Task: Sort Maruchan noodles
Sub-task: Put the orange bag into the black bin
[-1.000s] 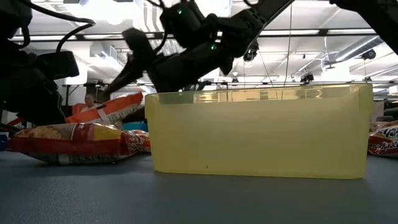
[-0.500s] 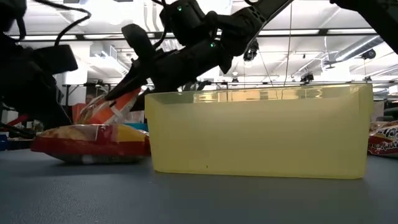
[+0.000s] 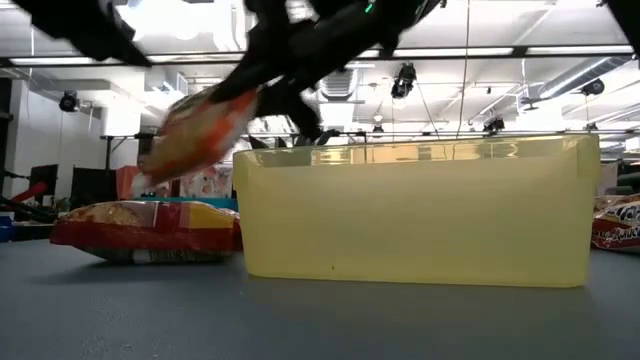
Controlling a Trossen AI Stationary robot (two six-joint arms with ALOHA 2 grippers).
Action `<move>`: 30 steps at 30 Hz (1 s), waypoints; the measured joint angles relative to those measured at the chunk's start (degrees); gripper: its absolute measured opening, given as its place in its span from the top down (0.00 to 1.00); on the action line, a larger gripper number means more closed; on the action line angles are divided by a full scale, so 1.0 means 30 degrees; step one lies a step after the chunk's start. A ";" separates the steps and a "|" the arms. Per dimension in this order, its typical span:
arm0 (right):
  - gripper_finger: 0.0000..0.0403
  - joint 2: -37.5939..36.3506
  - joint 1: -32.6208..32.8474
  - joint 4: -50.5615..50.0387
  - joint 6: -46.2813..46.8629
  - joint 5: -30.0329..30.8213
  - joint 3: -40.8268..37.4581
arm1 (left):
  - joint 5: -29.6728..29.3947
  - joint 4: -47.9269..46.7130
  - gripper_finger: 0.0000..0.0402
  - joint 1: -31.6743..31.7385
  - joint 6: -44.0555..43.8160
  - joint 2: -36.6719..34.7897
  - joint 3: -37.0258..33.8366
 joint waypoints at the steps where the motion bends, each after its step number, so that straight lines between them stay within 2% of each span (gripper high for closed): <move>1: 0.75 -0.0557 0.0000 -0.0804 -0.0605 0.0268 -0.0056 | -0.0059 0.0601 1.00 0.0000 0.1103 -0.0117 0.0153; 5: 0.74 -0.3419 0.0005 -0.3991 -0.2927 0.2053 -0.0700 | -0.0095 0.3596 1.00 -0.0003 0.4585 -0.0583 0.0153; 8: 0.74 -0.5434 -0.0226 -0.6050 -0.4146 0.3702 -0.1364 | -0.0096 0.5410 1.00 0.0005 0.5969 -0.0725 -0.0308; 11: 0.74 -0.7454 -0.0779 -0.7334 -0.5189 0.5128 -0.2198 | -0.0207 0.6438 1.00 0.0022 0.6424 -0.0727 -0.0714; 16: 0.74 -1.0400 -0.2662 -0.7667 -0.7576 0.6331 -0.4446 | -0.1869 0.6593 1.00 0.0036 0.6332 -0.0278 -0.0875; 22: 0.74 -1.2174 -0.5951 -0.4473 -0.9192 0.6433 -0.8011 | -0.2452 0.6711 1.00 0.0036 0.6279 0.0223 -0.0874; 27: 0.74 -1.2031 -0.8494 -0.1154 -0.9321 0.6248 -1.0418 | -0.2601 0.6740 1.00 0.0036 0.6078 0.0608 -0.0853; 30: 0.74 -1.1292 -0.9538 0.0479 -0.8771 0.4647 -1.1334 | -0.2616 0.6743 1.00 0.0036 0.5833 0.0798 -0.0846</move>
